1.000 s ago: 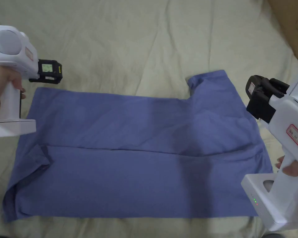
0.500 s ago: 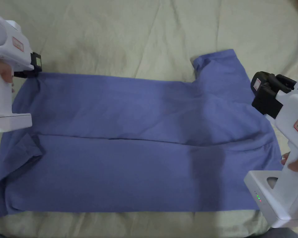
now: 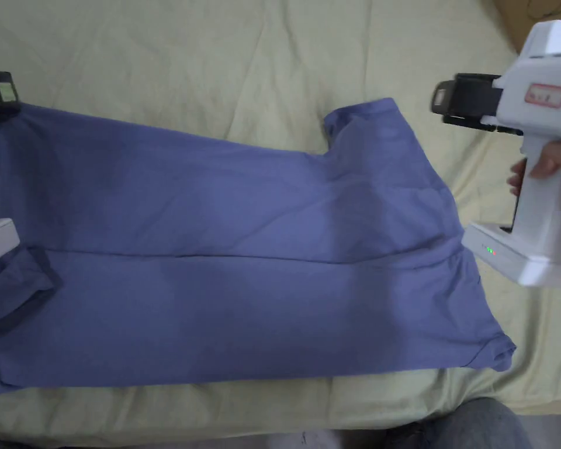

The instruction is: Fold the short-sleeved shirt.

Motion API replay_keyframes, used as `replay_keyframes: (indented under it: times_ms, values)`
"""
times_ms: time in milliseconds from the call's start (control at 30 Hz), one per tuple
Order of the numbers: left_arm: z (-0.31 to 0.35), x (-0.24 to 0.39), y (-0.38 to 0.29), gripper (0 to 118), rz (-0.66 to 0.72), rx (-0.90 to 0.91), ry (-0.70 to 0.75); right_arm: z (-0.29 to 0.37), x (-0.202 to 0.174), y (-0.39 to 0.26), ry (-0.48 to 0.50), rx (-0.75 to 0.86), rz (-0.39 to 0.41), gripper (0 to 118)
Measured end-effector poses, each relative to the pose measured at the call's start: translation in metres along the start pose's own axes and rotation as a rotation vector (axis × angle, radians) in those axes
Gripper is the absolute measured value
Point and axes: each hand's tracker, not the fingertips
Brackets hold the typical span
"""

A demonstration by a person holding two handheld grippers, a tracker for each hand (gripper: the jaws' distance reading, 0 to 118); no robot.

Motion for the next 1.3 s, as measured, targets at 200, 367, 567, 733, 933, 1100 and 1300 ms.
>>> replay_keyframes:
  times_ms: [200,367,567,733,933,1100,1300]
  values:
    - [0.015,0.016,-0.009,0,0.004,0.007,0.013,-0.074,0.029,0.012,-0.150,-0.227,-0.002,106]
    - [0.018,0.021,-0.007,0,0.052,0.016,0.001,-0.131,0.049,-0.007,-0.226,-0.336,-0.036,100]
    - [-0.002,0.014,-0.003,0,0.065,0.010,0.004,-0.173,0.063,-0.026,-0.199,-0.383,-0.101,73]
    - [-0.017,0.012,-0.004,0,0.075,-0.010,0.009,-0.182,0.060,-0.026,-0.133,-0.383,-0.115,6]
    - [-0.010,0.010,-0.003,0,0.081,-0.015,0.003,-0.149,0.061,-0.007,-0.102,-0.346,-0.094,1]
    - [0.023,-0.001,-0.002,0,0.118,0.013,-0.030,-0.082,0.063,0.014,-0.035,-0.232,-0.070,1]
    - [0.081,-0.021,-0.018,0,0.131,0.047,-0.045,0.015,0.067,0.000,0.003,-0.125,-0.035,1]
